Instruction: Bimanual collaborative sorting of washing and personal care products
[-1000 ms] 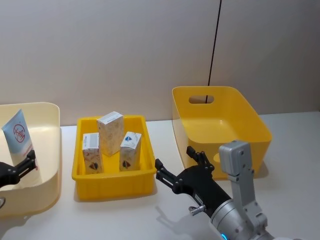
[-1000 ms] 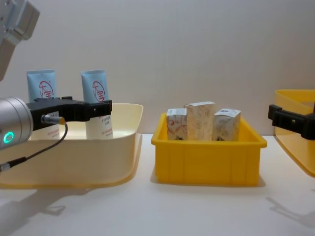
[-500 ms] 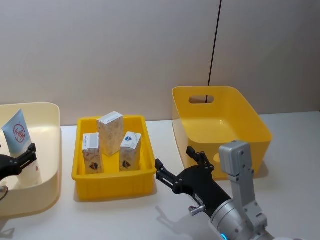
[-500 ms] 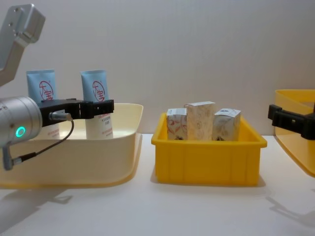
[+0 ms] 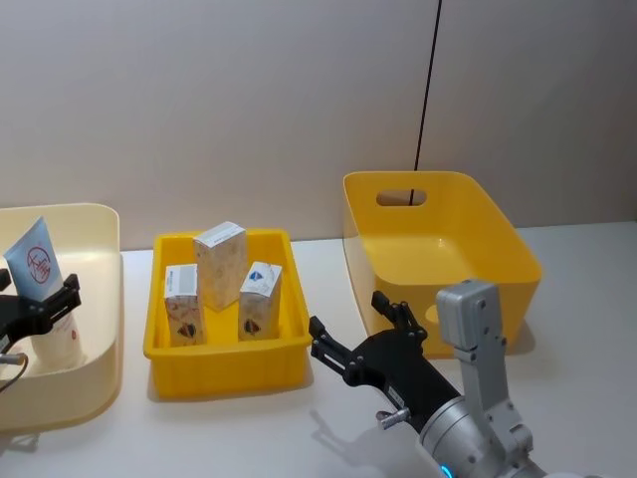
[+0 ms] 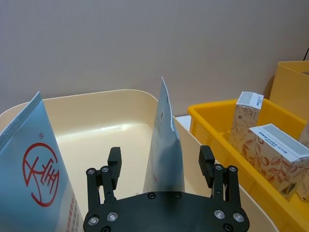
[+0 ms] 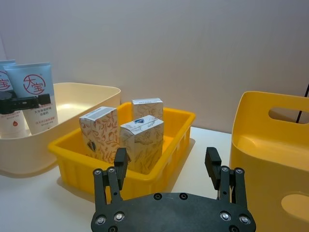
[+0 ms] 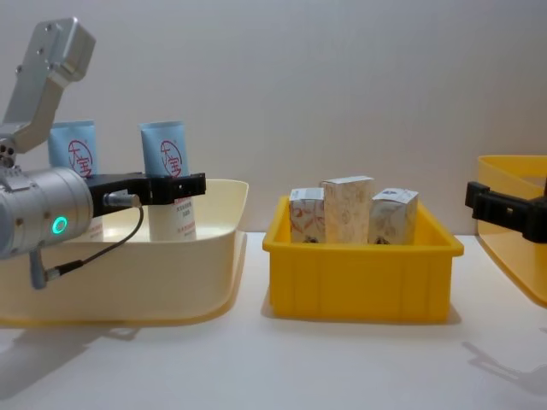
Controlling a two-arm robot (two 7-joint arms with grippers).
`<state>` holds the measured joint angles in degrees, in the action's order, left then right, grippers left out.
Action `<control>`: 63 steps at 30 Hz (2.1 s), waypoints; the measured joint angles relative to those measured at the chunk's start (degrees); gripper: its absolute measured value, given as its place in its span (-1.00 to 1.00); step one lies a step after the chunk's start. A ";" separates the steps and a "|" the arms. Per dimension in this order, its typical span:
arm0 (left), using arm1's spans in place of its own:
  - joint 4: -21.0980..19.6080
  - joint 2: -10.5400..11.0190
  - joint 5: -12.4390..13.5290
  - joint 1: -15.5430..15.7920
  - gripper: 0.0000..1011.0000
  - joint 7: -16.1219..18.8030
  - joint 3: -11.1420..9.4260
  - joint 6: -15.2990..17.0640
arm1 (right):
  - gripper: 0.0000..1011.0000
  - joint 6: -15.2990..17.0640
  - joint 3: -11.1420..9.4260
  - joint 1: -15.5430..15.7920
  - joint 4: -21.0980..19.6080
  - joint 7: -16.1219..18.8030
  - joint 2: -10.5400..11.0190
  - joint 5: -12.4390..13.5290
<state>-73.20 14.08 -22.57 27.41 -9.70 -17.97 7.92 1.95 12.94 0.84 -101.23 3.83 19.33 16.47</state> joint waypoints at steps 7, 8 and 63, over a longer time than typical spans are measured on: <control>1.55 -0.66 0.19 0.93 0.79 -0.16 -0.03 -0.29 | 0.98 0.00 0.00 0.00 0.00 0.00 0.00 0.00; 1.80 -0.75 0.22 1.07 0.70 -0.18 -0.03 -0.33 | 0.98 0.00 0.00 0.00 0.00 0.00 0.00 0.00; -2.85 2.15 -9.49 0.59 -0.49 -21.60 2.36 -11.15 | 0.98 0.00 0.00 0.00 0.00 0.00 0.00 0.00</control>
<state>-76.05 16.22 -32.06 27.99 -31.31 -15.61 -3.23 1.95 12.94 0.84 -101.23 3.83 19.33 16.46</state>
